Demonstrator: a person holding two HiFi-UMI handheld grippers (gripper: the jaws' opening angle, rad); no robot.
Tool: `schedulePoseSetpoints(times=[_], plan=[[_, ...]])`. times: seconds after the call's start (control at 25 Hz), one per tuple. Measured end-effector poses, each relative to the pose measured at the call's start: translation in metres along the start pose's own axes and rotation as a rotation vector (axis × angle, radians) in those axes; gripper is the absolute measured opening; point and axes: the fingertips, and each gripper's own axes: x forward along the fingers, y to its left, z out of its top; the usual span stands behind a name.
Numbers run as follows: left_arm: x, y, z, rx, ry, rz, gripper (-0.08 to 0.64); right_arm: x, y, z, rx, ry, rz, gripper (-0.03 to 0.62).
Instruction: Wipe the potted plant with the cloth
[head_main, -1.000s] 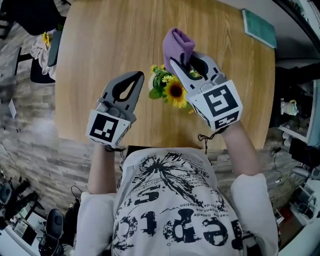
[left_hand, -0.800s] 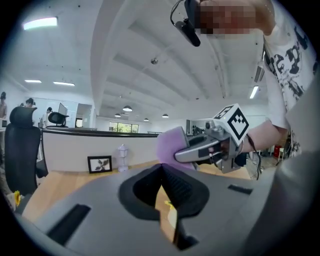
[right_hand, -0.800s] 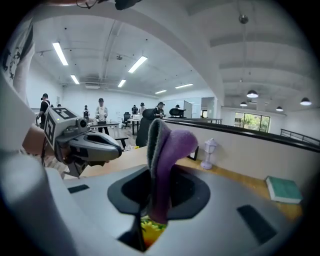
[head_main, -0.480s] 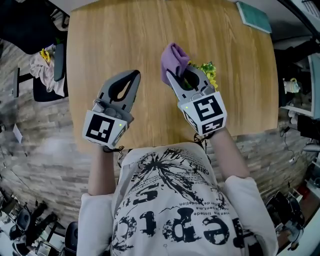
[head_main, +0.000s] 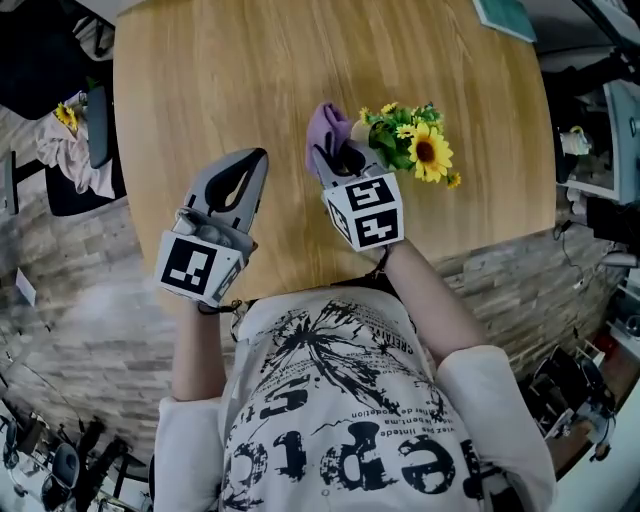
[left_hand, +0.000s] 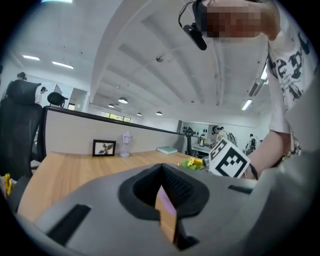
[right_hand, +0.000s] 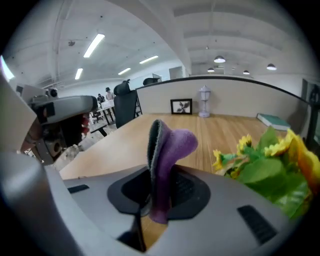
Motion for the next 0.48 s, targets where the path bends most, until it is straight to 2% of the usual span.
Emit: schedulePoseSetpoints(times=[0.12,0.2,0.4,0.48], plan=[[0.004,-0.001,-0.005,-0.013,0.006,-0.028,0.003,0.013,-0.010,-0.015,0.037,0.058,-0.089,0.078],[0.006,0.001,-0.009,-0.016,0.010,-0.040,0.003,0.018,-0.016,-0.021,0.094,0.068,-0.123,0.078],[0.009,0.001,-0.020,-0.006,0.033,-0.041,0.003,0.015,-0.034,-0.032,0.302,0.049,-0.161,0.078],[0.008,0.000,-0.022,-0.018,0.029,-0.045,0.003,0.010,-0.036,-0.038,0.351,0.048,-0.164,0.077]])
